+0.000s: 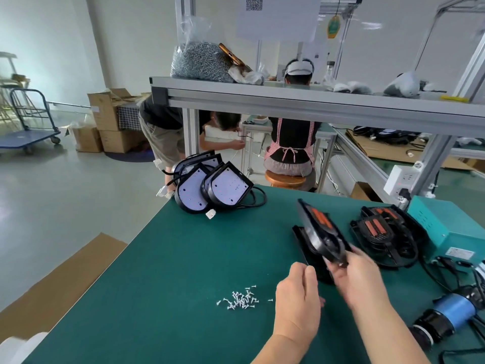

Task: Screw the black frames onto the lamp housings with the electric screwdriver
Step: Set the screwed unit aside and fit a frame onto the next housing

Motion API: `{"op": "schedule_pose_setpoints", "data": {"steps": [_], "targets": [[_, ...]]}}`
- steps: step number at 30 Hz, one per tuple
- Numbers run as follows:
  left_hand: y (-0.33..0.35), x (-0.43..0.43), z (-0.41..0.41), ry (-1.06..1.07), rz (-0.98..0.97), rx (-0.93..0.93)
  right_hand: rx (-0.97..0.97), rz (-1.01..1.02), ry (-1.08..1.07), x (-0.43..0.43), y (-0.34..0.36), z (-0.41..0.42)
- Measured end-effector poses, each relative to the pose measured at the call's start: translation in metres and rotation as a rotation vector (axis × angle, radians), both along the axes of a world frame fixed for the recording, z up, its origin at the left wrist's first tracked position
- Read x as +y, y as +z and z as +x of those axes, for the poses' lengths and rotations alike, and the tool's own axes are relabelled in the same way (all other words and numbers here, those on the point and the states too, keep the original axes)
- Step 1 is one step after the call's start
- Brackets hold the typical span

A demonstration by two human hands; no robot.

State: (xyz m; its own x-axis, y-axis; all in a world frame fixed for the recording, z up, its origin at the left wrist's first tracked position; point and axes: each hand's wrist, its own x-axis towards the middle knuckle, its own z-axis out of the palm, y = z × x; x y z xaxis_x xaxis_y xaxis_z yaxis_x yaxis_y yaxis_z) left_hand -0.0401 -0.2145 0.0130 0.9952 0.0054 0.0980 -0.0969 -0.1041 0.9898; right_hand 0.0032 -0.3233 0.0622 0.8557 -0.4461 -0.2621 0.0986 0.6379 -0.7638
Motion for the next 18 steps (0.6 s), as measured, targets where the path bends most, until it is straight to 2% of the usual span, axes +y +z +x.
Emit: {"op": "schedule_pose_setpoints", "data": {"steps": [3, 6, 9, 14, 18], "targets": [[0.001, 0.002, -0.002, 0.034, 0.016, -0.034, 0.048, 0.237, 0.273, 0.015, -0.001, 0.004], [0.001, 0.003, -0.002, 0.032, 0.052, -0.039, 0.120, 0.239, 0.429, 0.018, -0.007, 0.006], [0.002, 0.002, -0.001, 0.005, 0.042, -0.005, 0.121, 0.222, 0.438, 0.013, -0.006, 0.009], [0.002, 0.002, -0.001, 0.002, -0.003, 0.055, 0.110, -0.188, 0.371, 0.016, -0.005, 0.011], [0.002, 0.001, 0.000, 0.009, -0.007, 0.079, 0.115, -0.209, 0.195, 0.005, -0.014, 0.015]]}}
